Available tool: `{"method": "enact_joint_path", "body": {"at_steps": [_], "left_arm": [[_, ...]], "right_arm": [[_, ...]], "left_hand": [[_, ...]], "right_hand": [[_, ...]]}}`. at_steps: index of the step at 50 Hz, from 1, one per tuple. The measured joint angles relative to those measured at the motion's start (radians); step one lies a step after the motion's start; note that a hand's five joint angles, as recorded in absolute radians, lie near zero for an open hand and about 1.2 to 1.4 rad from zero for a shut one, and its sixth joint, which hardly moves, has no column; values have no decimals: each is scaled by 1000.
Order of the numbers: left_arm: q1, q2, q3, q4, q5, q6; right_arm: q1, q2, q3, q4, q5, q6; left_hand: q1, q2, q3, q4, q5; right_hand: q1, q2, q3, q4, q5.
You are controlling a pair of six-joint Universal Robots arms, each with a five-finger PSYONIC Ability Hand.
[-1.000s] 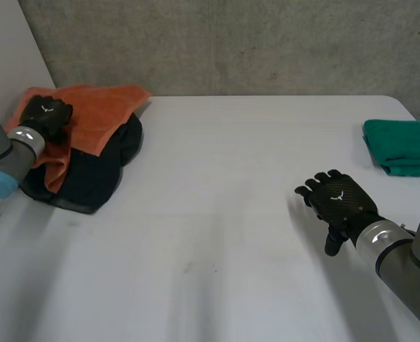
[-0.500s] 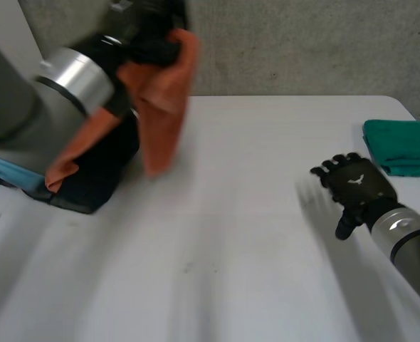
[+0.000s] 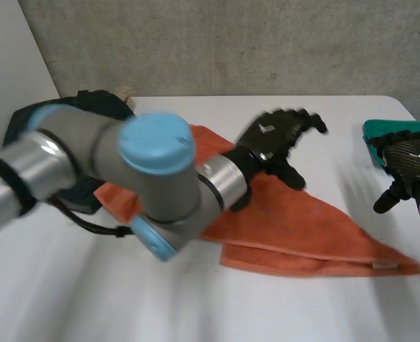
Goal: Fold the laundry.
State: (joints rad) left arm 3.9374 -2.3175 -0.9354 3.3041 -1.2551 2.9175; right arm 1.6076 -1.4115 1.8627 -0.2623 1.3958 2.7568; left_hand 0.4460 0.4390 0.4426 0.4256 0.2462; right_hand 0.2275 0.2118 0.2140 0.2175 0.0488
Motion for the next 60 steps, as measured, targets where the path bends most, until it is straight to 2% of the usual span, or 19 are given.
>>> {"method": "enact_joint_path", "body": {"at_steps": [6, 8, 14, 17, 21, 24, 27, 34, 38, 45, 48, 50, 60], "left_arm": [[113, 196, -152, -38, -1, 103], [177, 289, -242, -44, -1, 176], [314, 380, -417, -61, -2, 363], [382, 390, -496, -73, -2, 471], [457, 381, -573, -82, -2, 605], [511, 363, -620, -83, 0, 712], [558, 313, -642, -82, 7, 823], [602, 186, -615, -73, 16, 998], [610, 138, -585, -61, 17, 1041], [623, 82, -543, -31, 18, 1050], [625, 58, -528, -5, 19, 1047], [625, 47, -520, 17, 22, 1043], [612, 30, -499, 89, 59, 1030]], "right_arm": [[7, -6, -10, 46, 1, 2], [14, -21, -21, 110, -1, 5], [26, -46, -54, 306, -6, 9], [30, -44, -54, 388, -9, 5], [36, -13, -28, 405, -9, -15], [43, 26, 4, 365, -5, -59], [43, 61, 39, 294, 2, -137], [39, 95, 72, 206, 9, -234], [39, 112, 80, 181, 6, -244], [44, 123, 97, 132, 5, -245], [45, 124, 101, 116, 5, -246], [45, 125, 102, 111, 6, -246], [45, 131, 104, 109, 8, -247]], "left_hand": [[0, 0, 0, 0, 0], [0, -3, 0, 0, 0], [0, -4, 0, -4, 0], [0, -4, 0, -4, 0], [0, -4, 0, -4, 0], [0, -4, 0, -4, 0], [0, -4, 0, -4, 0], [0, -4, 0, -4, 0], [0, -4, 0, -4, 0], [9, 8, 8, 15, 22], [168, 163, 152, 169, 169], [252, 239, 229, 249, 190], [268, 272, 268, 285, 267]], "right_hand": [[0, 0, 0, 0, 0], [0, 0, 0, 0, 0], [0, 0, 0, 0, 0], [0, 0, 0, 0, 0], [0, 0, 0, 0, 0], [0, 0, 0, 0, 0], [115, 132, 130, 122, 121], [196, 197, 209, 209, 213], [196, 197, 211, 214, 217], [298, 305, 304, 303, 301], [360, 381, 379, 373, 368], [369, 389, 388, 383, 377], [375, 389, 390, 385, 380]]}}
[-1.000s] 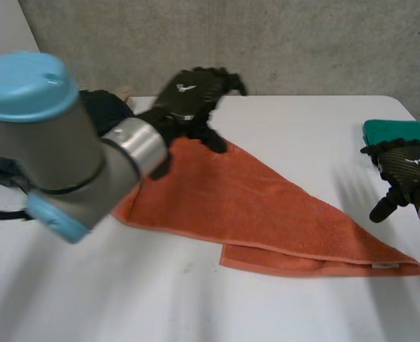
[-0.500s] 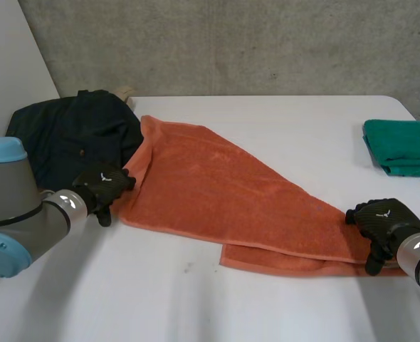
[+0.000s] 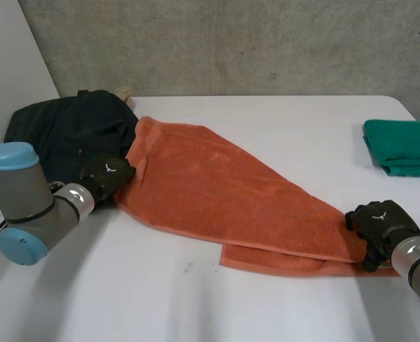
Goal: Fold the laundry.
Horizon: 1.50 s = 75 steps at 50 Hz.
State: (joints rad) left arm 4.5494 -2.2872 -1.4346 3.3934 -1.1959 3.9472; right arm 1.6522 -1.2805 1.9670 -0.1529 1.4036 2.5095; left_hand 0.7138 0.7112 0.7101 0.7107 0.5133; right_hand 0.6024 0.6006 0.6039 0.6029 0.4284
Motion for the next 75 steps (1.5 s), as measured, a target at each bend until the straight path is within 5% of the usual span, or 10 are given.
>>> {"method": "enact_joint_path", "body": {"at_steps": [15, 21, 45, 53, 60, 75], "left_arm": [[-21, -6, 38, 0, 4, -7], [-25, -29, 63, -4, 2, -47], [-21, 142, -2, -98, -11, -283], [-13, 358, -57, -231, -20, -315], [-15, 548, -110, -252, -20, -378], [-9, 746, -163, -246, -24, -428]], "right_arm": [[-5, 4, 0, 1, 0, 0], [-9, 4, -2, 1, 1, 2], [-18, -4, -37, 89, -3, -1], [-38, 9, -82, 169, -4, -36], [-76, 31, -135, 179, 5, -98], [-98, -323, -278, 297, -2, -114]], "left_hand": [[-9, -7, -3, -13, 5], [443, 419, 415, 420, 425], [448, 484, 479, 486, 454], [448, 485, 480, 486, 454], [448, 485, 480, 486, 454], [448, 487, 483, 490, 454]], "right_hand": [[0, 0, 0, 0, 2], [0, 0, 0, 0, 2], [5, 0, 0, 0, 2], [487, 553, 542, 545, 537], [490, 578, 581, 592, 571], [490, 578, 581, 594, 571]]}}
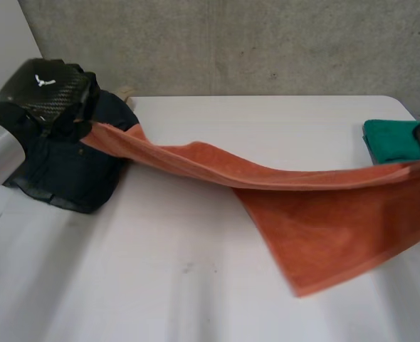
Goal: Fold the laundry.
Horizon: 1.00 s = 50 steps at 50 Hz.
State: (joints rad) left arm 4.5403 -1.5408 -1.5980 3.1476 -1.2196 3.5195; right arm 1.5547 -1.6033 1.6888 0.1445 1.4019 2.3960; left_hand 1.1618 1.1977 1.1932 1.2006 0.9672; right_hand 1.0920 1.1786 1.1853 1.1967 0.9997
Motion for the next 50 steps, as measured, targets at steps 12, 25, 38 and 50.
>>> {"method": "enact_joint_path", "body": {"at_steps": [12, 25, 38, 50], "left_arm": [[2, -18, 15, 6, 1, -29], [-68, -502, 405, 77, -137, 28], [-111, -685, 973, 475, -265, 52], [-114, -661, 834, 623, -303, -18]], "right_arm": [[6, 10, -246, 317, -22, -78], [111, 380, -527, 206, 136, -127], [203, 460, -748, -580, 286, -62], [231, 477, -687, -701, 268, -8]], "left_hand": [[0, 0, 0, 0, 0], [0, 1, 1, 0, 0], [0, 2, 1, 1, 0], [0, 2, 1, 1, 11]], "right_hand": [[0, 0, 3, 0, 0], [0, 0, 3, 1, 0], [0, 0, 5, 1, 16], [0, 0, 5, 2, 18]]}}
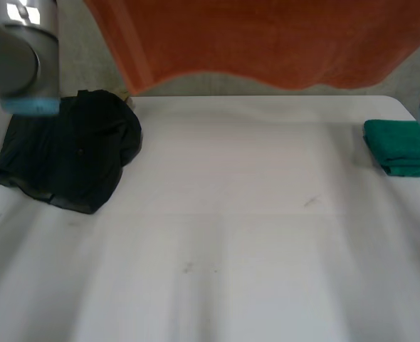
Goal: Fold the laundry.
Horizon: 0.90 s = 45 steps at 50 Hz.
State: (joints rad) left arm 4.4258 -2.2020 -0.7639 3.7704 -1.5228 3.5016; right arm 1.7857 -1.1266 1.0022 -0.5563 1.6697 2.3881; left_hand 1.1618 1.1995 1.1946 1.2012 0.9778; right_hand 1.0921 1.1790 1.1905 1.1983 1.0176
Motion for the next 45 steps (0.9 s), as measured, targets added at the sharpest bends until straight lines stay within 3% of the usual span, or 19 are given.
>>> {"method": "enact_joint_path", "body": {"at_steps": [13, 18, 24, 30, 36, 40, 45], "left_arm": [[-1, 38, -587, -28, 59, 3], [0, 64, -749, -69, 77, 15], [15, 200, -923, -282, 79, 76], [40, 384, -1061, -613, 73, 194], [65, 584, -1187, -940, 79, 364], [68, 646, -1208, -997, 83, 433], [44, 612, -1149, -884, 88, 443]], "right_arm": [[-16, 102, 328, 128, -144, 42], [-29, 145, 406, 174, -160, 36], [-68, 103, 481, 352, -158, 8], [-113, -92, 587, 665, -157, -72], [-199, -273, 718, 902, -159, -255], [-231, -316, 763, 922, -160, -344], [-236, -304, 769, 853, -162, -344]], "left_hand": [[0, 0, 1, 0, 0], [0, 0, 1, 0, 0], [0, 0, 1, 0, 15], [0, 0, 1, 0, 16], [0, 0, 1, 0, 16], [0, 0, 1, 0, 16], [0, 0, 1, 0, 16]], "right_hand": [[0, 0, 3, 3, 0], [0, 0, 3, 3, 0], [0, 0, 3, 3, 0], [0, 0, 3, 3, 0], [0, 0, 3, 3, 0], [0, 0, 3, 3, 0], [0, 0, 3, 3, 0]]}}
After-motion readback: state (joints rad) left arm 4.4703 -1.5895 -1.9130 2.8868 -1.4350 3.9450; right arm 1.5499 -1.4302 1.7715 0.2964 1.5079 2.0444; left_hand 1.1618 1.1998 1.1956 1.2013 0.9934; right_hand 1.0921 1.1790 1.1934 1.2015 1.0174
